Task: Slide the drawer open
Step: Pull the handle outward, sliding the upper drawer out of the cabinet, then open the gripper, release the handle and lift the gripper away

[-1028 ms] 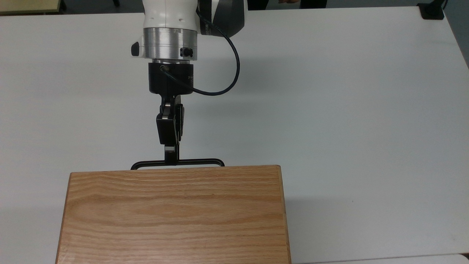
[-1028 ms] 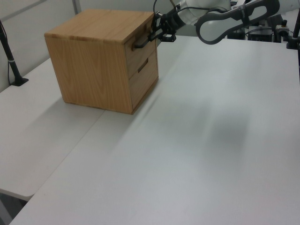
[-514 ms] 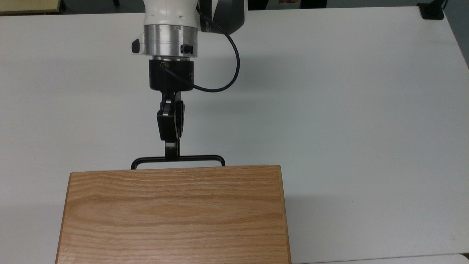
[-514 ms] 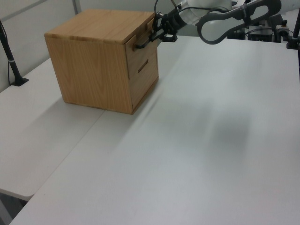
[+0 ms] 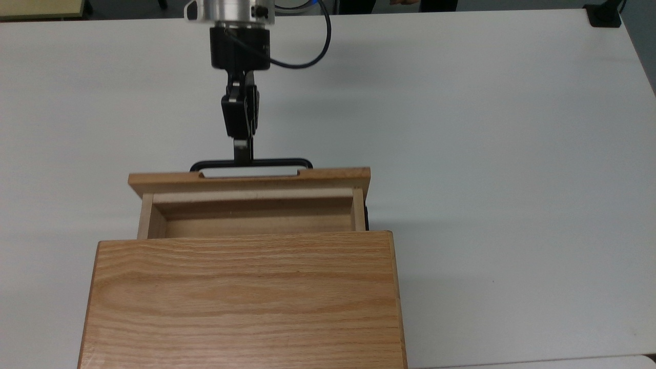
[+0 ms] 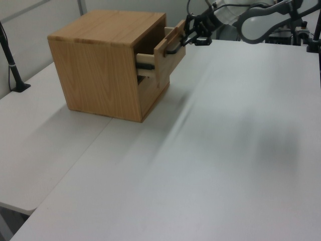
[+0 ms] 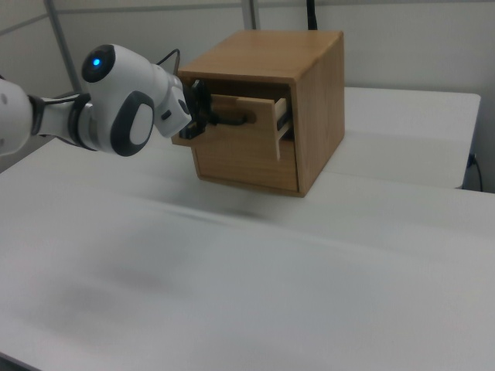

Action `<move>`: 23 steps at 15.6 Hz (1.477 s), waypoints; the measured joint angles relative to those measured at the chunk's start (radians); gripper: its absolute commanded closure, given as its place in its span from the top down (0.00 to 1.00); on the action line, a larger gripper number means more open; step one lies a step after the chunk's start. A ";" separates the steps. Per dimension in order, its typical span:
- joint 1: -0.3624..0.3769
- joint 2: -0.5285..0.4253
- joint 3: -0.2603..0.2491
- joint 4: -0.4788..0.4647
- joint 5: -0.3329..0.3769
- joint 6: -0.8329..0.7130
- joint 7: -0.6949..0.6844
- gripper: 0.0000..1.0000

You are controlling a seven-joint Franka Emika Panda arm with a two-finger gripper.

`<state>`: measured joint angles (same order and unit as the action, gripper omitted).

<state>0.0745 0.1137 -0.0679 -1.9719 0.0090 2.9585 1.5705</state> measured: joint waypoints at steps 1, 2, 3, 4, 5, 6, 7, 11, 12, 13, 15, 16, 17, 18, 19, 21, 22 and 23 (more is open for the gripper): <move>0.000 -0.027 0.000 -0.026 0.000 -0.014 0.000 0.09; 0.000 -0.054 0.000 -0.049 0.000 -0.037 0.000 0.09; 0.000 -0.082 0.000 -0.069 0.000 -0.065 0.000 0.09; 0.000 -0.108 -0.001 -0.086 0.000 -0.095 0.000 0.09; 0.000 -0.133 -0.001 -0.100 0.000 -0.128 0.000 0.09; 0.000 -0.156 -0.001 -0.112 0.000 -0.161 0.000 0.09; 0.000 -0.174 -0.001 -0.120 0.000 -0.191 0.000 0.09; 0.000 -0.209 -0.002 -0.136 0.000 -0.245 0.000 0.09; 0.000 -0.209 -0.002 -0.136 0.000 -0.246 0.000 0.10; 0.000 -0.210 -0.002 -0.136 0.000 -0.248 0.000 0.12; 0.000 -0.215 -0.003 -0.136 0.000 -0.262 0.000 0.56; 0.000 -0.218 -0.003 -0.135 0.000 -0.273 0.000 0.82; 0.000 -0.221 -0.003 -0.133 0.000 -0.282 0.000 0.87; 0.000 -0.226 -0.003 -0.130 0.000 -0.301 0.000 0.98; -0.001 -0.231 -0.004 -0.121 0.000 -0.330 0.000 1.00; -0.001 -0.245 -0.008 -0.068 0.000 -0.432 0.000 1.00; -0.001 -0.252 -0.010 -0.030 0.000 -0.501 0.000 1.00; -0.001 -0.258 -0.011 0.010 0.000 -0.569 0.000 1.00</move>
<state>0.0738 -0.1440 -0.0785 -1.9618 0.0090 2.3896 1.5703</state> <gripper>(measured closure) 0.322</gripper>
